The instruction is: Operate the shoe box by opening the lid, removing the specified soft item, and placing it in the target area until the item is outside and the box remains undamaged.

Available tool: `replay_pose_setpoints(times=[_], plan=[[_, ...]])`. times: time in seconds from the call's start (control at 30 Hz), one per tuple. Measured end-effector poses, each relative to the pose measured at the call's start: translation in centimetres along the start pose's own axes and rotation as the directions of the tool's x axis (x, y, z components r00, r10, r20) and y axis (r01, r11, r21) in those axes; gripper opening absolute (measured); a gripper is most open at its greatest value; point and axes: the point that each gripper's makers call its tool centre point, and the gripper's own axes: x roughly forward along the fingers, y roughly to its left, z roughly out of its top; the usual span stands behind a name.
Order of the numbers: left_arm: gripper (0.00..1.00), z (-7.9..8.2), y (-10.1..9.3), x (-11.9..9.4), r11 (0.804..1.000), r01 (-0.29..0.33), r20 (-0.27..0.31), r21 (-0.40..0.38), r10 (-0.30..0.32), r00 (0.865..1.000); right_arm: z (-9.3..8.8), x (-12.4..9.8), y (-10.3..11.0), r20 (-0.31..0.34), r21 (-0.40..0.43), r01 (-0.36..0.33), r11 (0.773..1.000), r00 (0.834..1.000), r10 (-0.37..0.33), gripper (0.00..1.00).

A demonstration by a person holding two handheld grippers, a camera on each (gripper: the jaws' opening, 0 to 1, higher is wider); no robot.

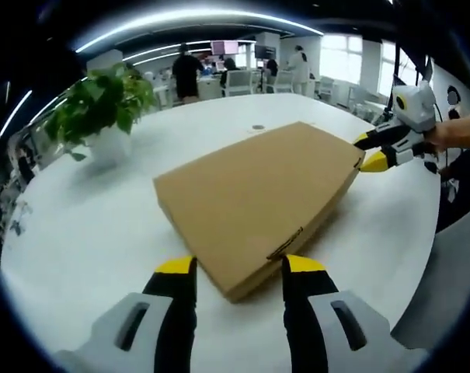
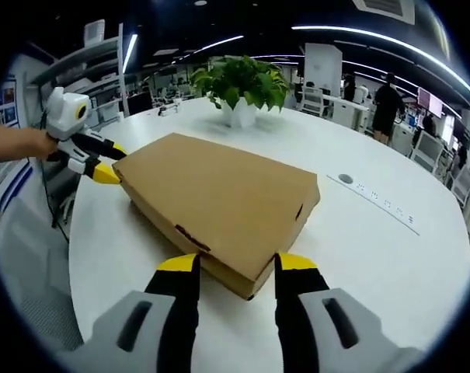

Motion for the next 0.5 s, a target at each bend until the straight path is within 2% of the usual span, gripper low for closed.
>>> replay_pose_setpoints(times=[0.17, 0.5], plan=[[0.42, -0.5, 0.2, -0.4, 0.999, 0.021, -0.022, 0.040, -0.020, 1.000, -0.3, -0.4, 0.9, -0.007, 0.000, 0.010, 1.000, 1.000, -0.010, 0.33], [0.41, -1.2, 0.5, -1.2, 0.996, 0.056, -0.051, 0.068, -0.052, 0.997, -0.8, -1.2, 2.7, 0.004, 0.016, 0.029, 0.999, 1.000, -0.029, 0.32]])
